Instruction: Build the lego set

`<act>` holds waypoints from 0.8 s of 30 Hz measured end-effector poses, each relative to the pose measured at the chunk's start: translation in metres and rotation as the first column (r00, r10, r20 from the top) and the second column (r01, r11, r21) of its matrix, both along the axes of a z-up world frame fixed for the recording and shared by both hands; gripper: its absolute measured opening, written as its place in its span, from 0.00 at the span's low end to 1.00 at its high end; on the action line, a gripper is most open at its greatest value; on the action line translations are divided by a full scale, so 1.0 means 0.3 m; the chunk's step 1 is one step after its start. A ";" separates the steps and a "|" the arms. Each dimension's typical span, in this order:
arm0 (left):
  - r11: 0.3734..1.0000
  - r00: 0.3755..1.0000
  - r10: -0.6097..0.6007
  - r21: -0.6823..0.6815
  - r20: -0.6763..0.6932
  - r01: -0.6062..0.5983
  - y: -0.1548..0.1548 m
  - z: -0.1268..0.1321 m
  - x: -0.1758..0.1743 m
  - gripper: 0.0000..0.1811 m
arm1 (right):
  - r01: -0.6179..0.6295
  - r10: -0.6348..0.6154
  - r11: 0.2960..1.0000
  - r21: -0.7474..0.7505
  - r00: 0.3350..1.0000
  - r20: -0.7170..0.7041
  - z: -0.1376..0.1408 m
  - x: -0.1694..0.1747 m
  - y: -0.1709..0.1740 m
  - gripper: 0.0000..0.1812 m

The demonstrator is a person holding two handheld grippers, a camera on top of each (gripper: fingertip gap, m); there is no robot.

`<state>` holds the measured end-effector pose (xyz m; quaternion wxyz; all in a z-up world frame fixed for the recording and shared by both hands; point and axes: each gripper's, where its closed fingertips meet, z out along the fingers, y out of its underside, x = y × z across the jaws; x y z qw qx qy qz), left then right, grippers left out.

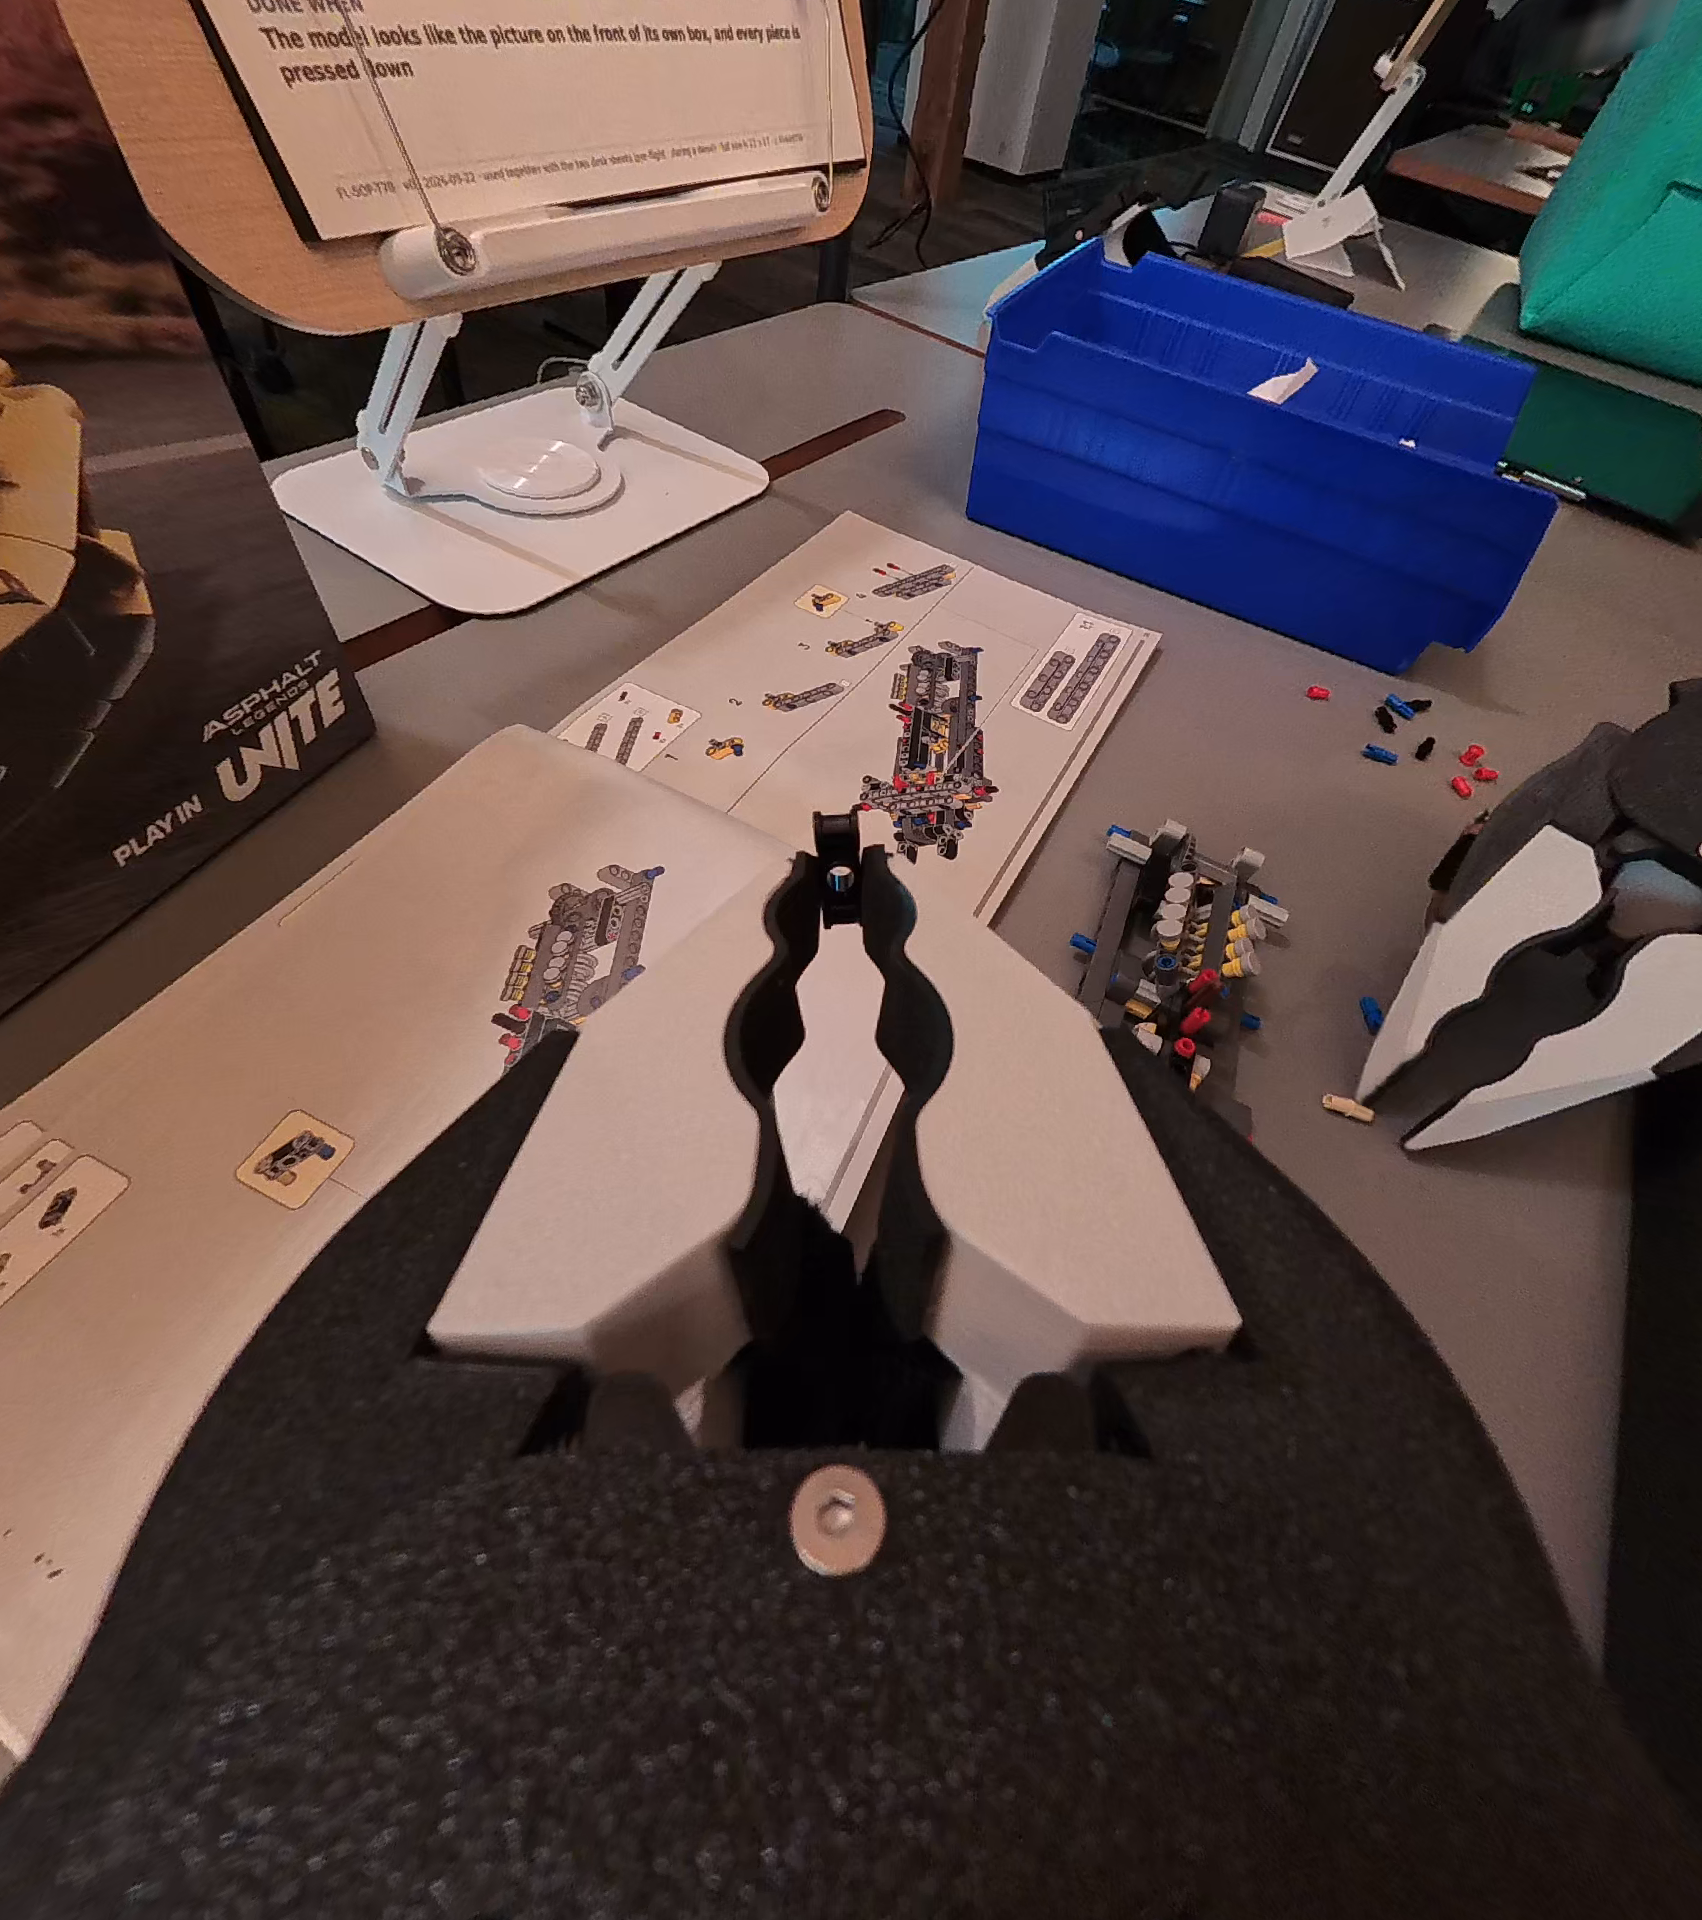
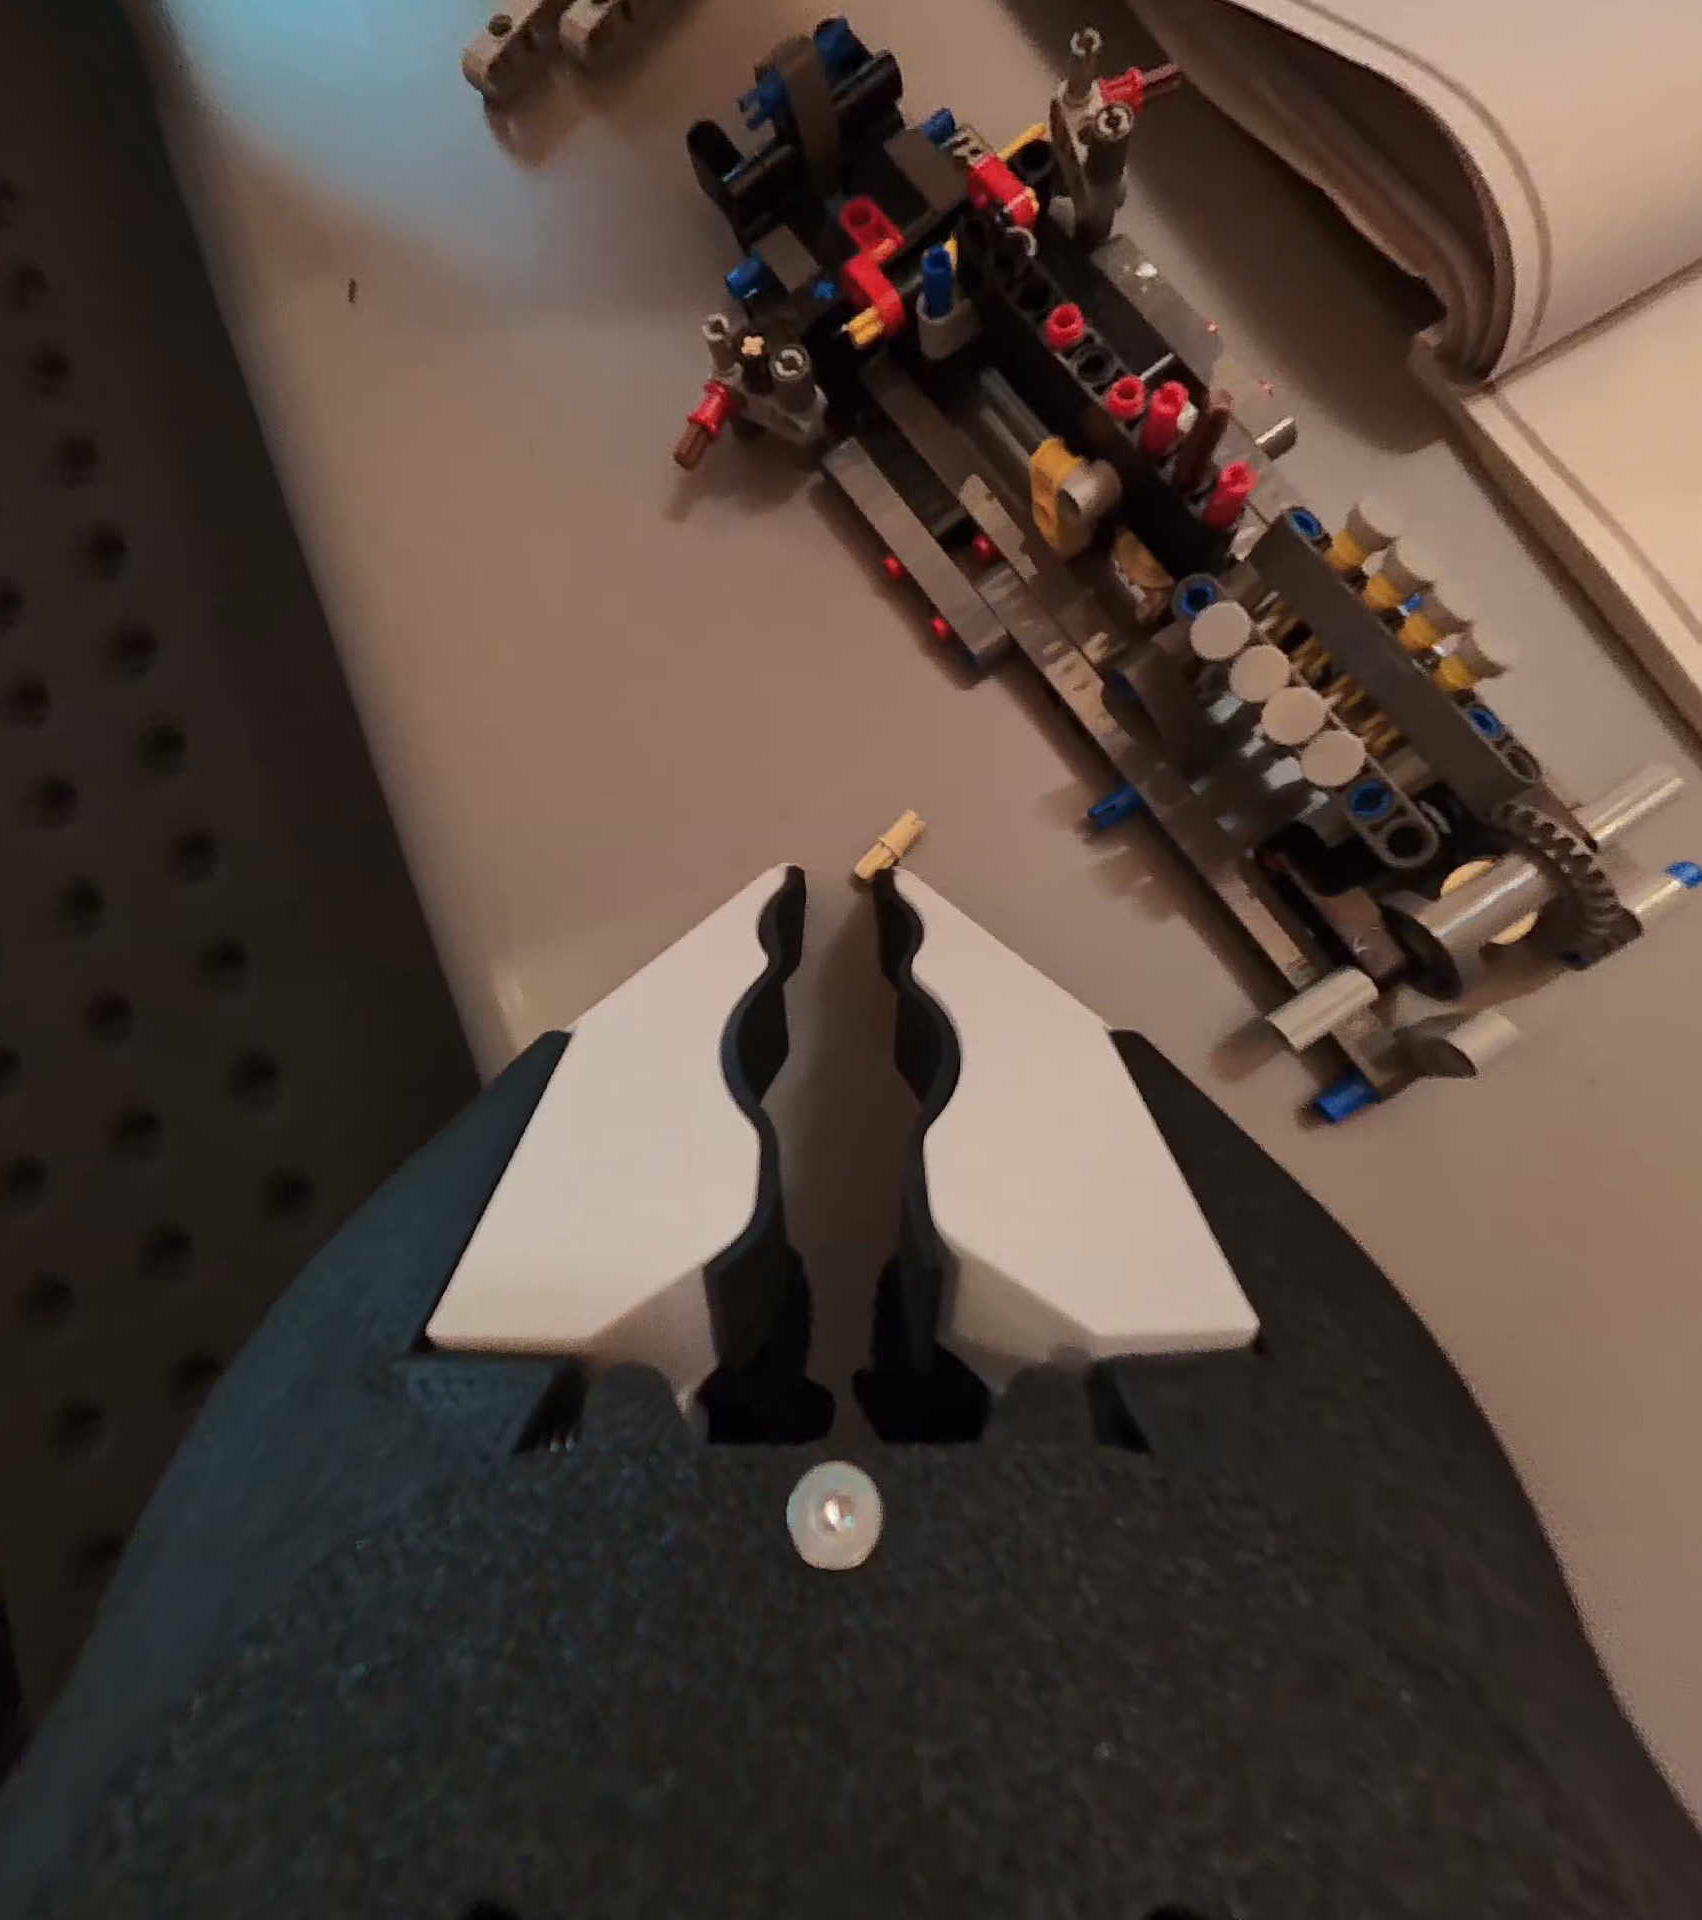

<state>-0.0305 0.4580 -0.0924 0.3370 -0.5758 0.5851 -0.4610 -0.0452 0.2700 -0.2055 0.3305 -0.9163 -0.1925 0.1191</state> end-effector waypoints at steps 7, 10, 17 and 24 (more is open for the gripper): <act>1.000 1.000 0.001 0.006 0.000 -0.001 0.001 0.002 -0.001 0.03 | -0.059 0.060 0.998 0.033 0.998 -0.032 0.029 -0.053 0.034 0.08; 1.000 1.000 0.004 0.003 0.005 -0.004 0.006 0.008 -0.003 0.03 | -0.099 0.095 0.988 0.118 0.995 0.032 0.056 -0.012 0.063 0.09; 1.000 1.000 0.001 0.012 -0.001 -0.001 0.003 0.003 -0.003 0.03 | -0.296 0.294 0.943 0.151 0.955 0.031 0.027 -0.031 0.100 0.11; 1.000 1.000 -0.001 0.009 0.002 0.001 0.004 0.006 -0.004 0.03 | -0.382 0.380 0.918 0.104 0.924 0.041 0.000 -0.039 0.103 0.11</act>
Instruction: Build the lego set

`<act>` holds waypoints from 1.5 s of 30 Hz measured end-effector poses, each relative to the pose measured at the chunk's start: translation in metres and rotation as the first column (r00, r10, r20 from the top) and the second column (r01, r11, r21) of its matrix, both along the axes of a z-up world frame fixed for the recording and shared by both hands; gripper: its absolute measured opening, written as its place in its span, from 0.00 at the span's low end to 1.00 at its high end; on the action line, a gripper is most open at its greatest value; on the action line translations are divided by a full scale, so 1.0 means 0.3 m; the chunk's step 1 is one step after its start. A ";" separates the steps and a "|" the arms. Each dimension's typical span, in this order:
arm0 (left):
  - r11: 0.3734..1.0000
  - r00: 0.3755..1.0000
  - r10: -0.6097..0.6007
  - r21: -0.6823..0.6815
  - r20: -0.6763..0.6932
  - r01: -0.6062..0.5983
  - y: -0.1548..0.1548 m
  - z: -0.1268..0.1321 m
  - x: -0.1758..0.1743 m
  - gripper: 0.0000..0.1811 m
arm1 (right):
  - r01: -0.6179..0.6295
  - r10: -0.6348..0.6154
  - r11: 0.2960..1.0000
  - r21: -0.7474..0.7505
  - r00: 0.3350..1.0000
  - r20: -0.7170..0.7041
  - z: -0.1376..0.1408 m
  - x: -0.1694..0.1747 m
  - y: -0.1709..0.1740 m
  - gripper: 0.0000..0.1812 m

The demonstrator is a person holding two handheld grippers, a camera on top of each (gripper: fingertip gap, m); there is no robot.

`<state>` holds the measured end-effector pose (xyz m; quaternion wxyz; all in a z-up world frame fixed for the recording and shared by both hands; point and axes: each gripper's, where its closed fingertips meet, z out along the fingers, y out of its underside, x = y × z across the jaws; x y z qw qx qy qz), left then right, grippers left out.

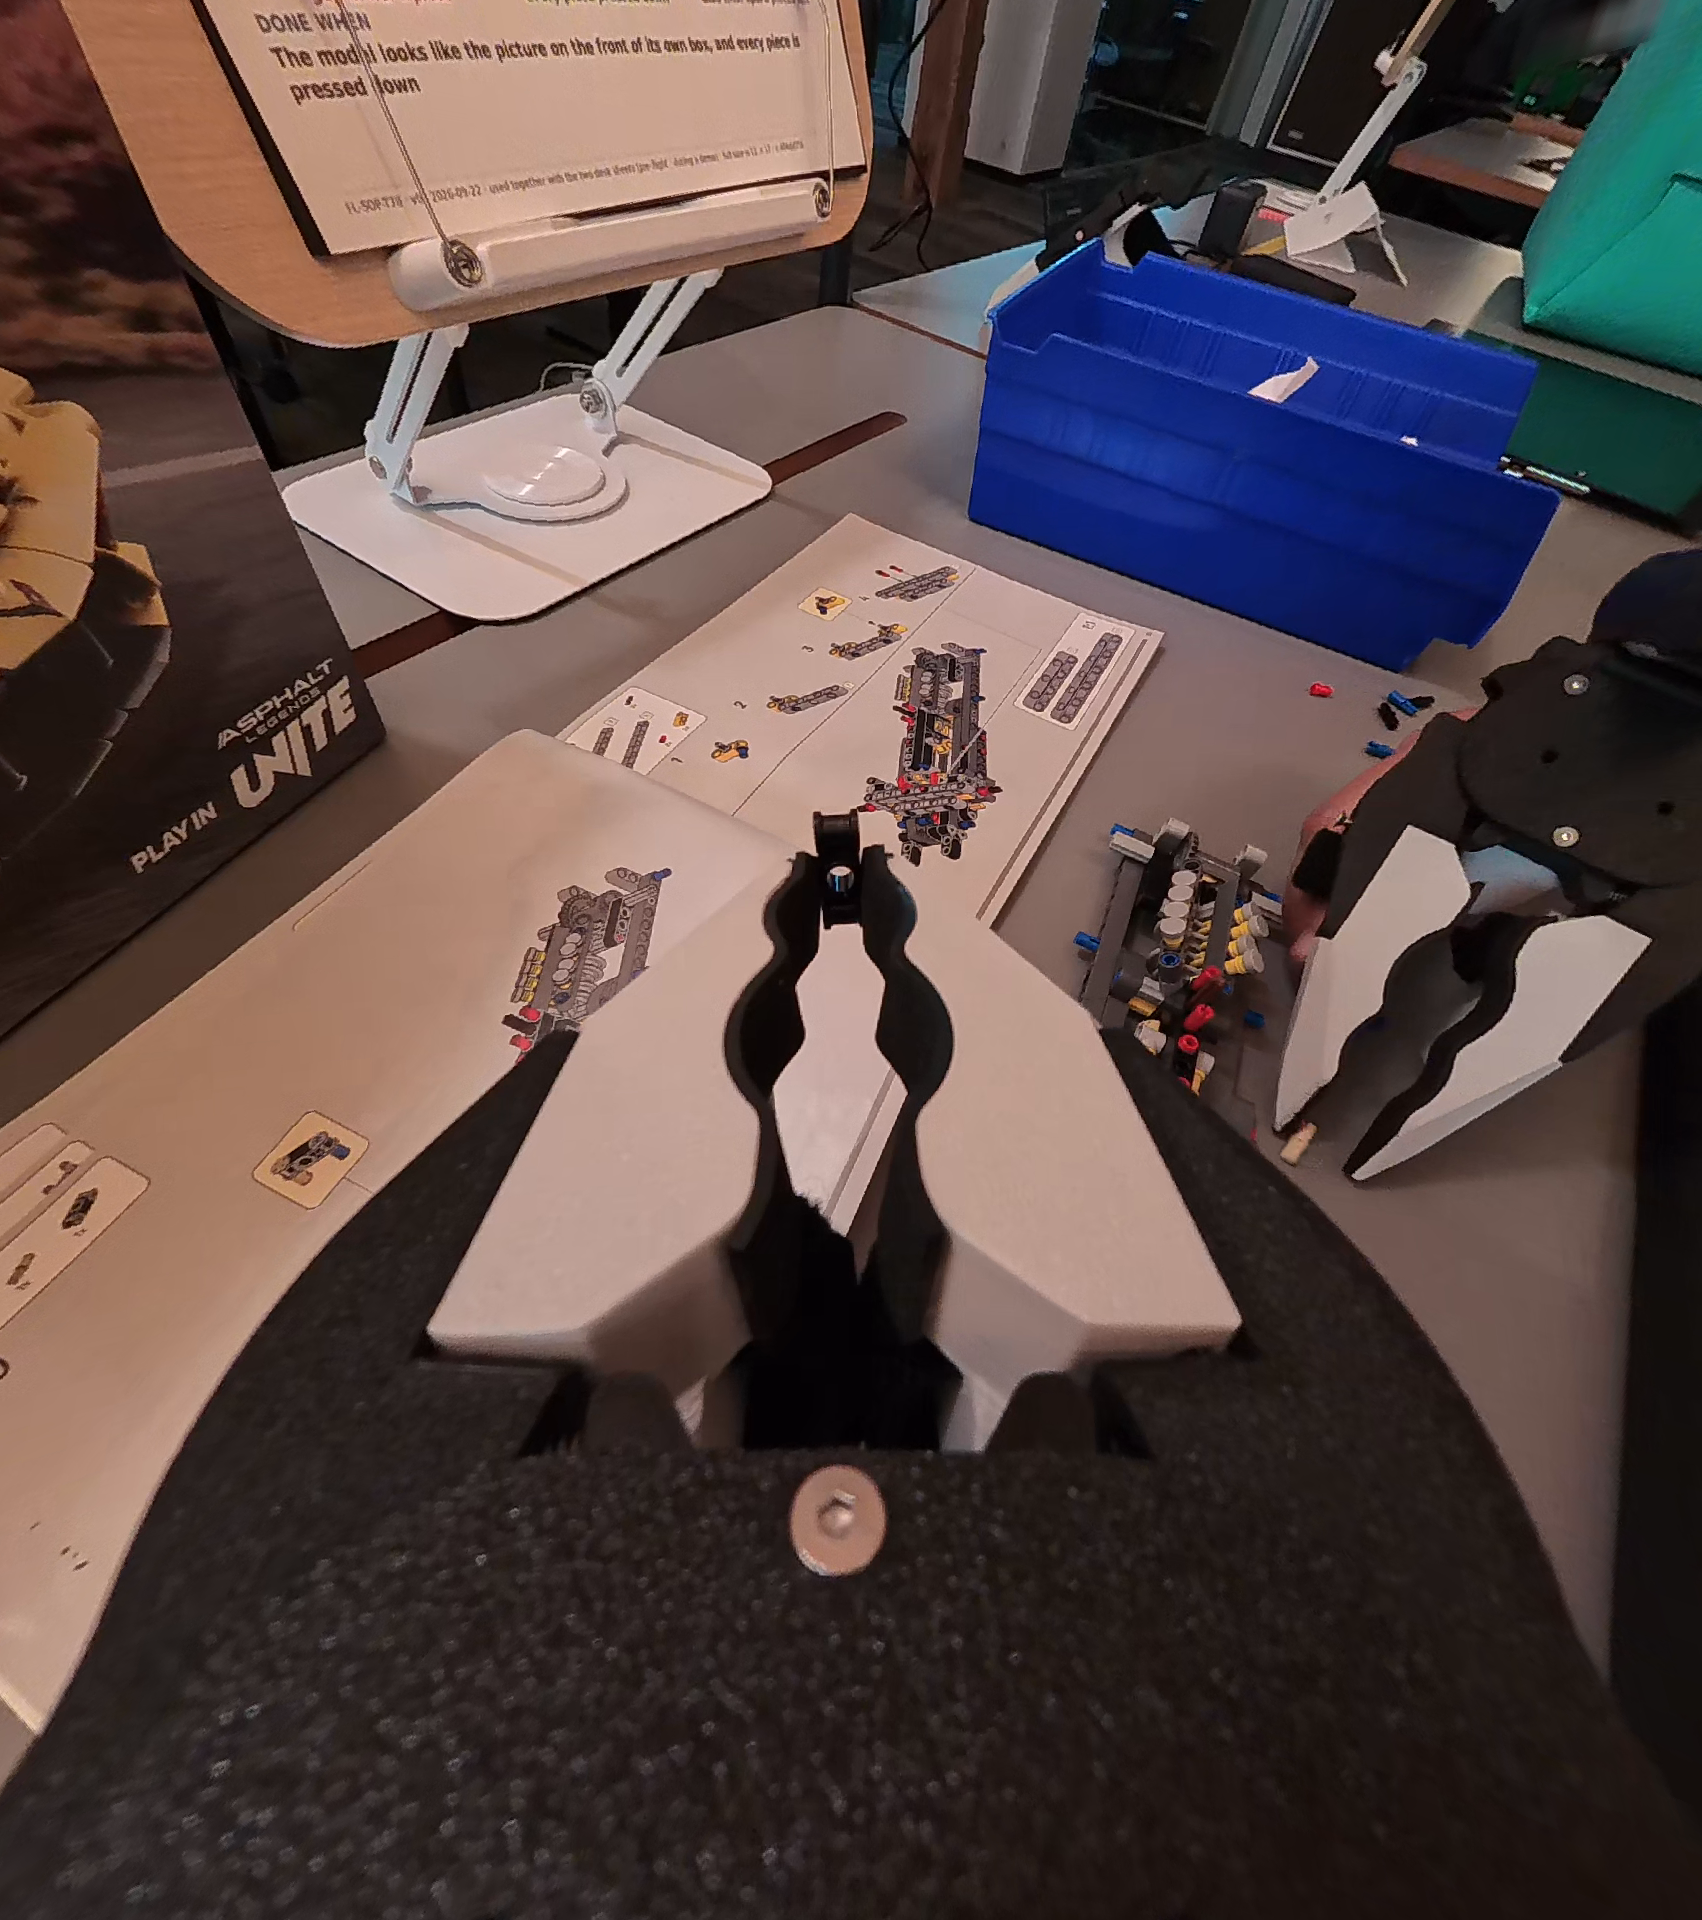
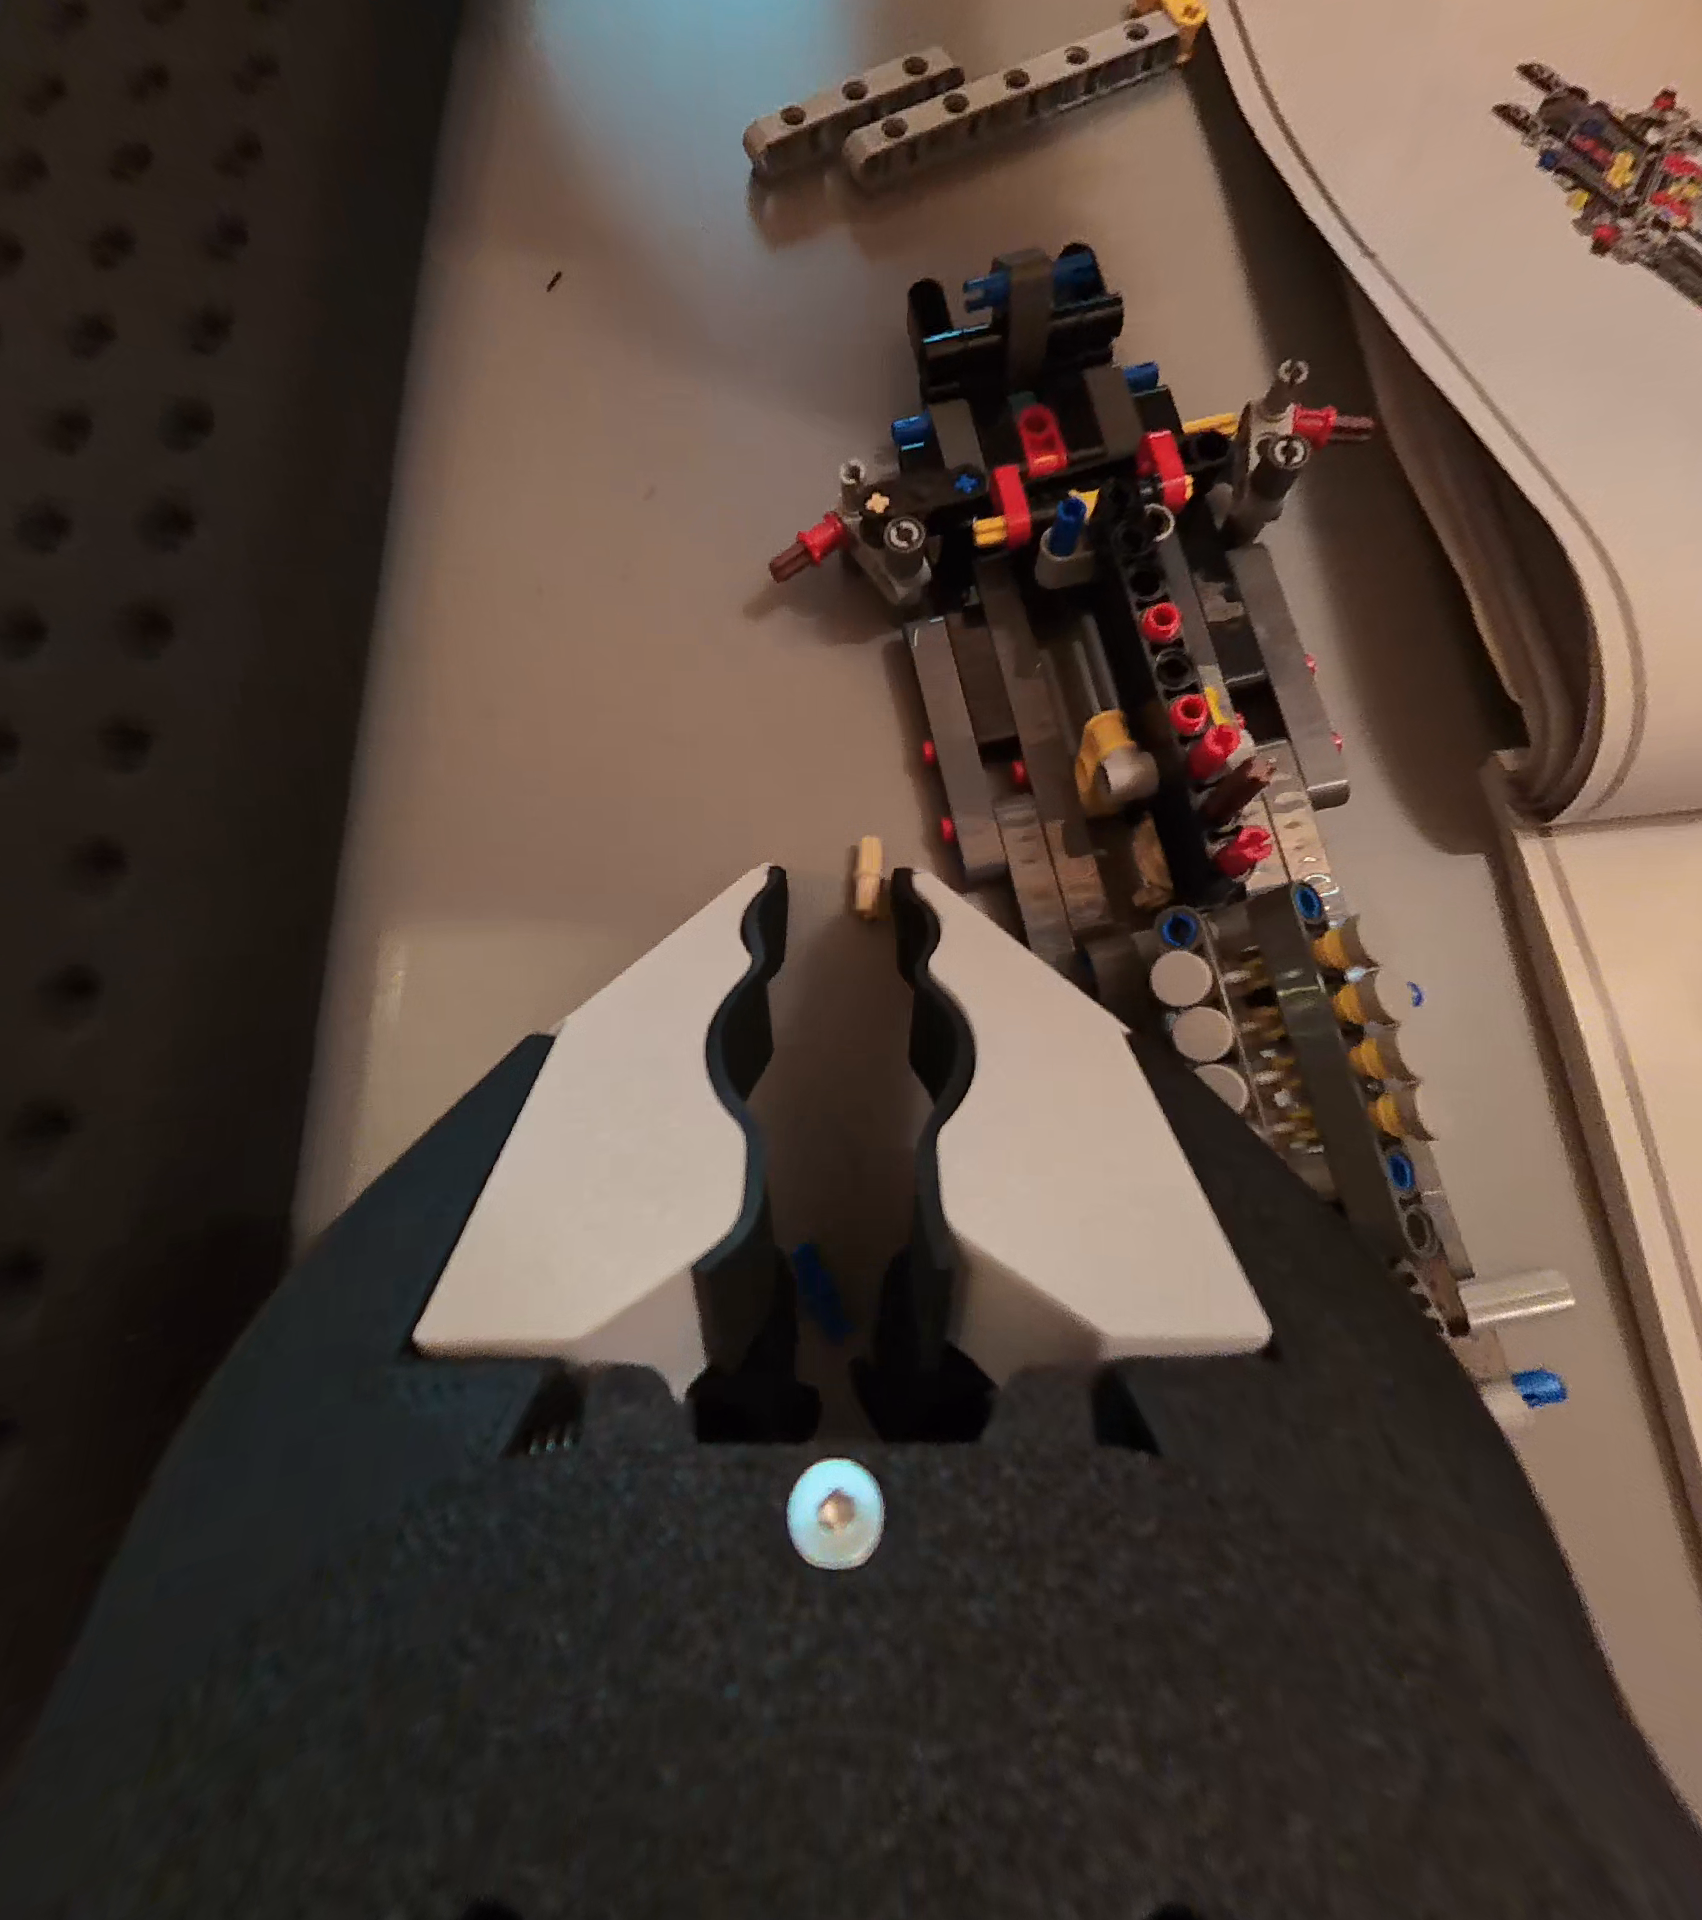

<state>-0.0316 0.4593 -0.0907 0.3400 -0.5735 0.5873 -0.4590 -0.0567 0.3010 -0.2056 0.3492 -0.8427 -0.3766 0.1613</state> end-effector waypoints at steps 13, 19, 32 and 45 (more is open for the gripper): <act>1.000 1.000 -0.003 0.001 -0.003 0.003 -0.001 -0.002 0.001 0.03 | 0.172 -0.172 0.985 0.018 0.985 0.000 -0.003 0.016 0.034 0.06; 1.000 1.000 -0.010 0.000 -0.004 0.010 -0.009 -0.004 0.003 0.03 | 0.229 -0.229 0.973 0.041 0.973 -0.001 -0.003 0.018 0.035 0.03; 0.989 0.977 -0.131 0.092 0.168 0.117 -0.106 0.086 0.003 0.03 | 0.458 -0.430 0.889 0.017 0.847 -0.313 0.191 -0.026 0.107 0.02; 0.933 0.932 -0.235 0.331 0.276 0.138 -0.249 0.131 0.007 0.03 | 0.701 -0.536 0.713 0.026 0.569 -0.623 0.536 0.046 0.252 0.02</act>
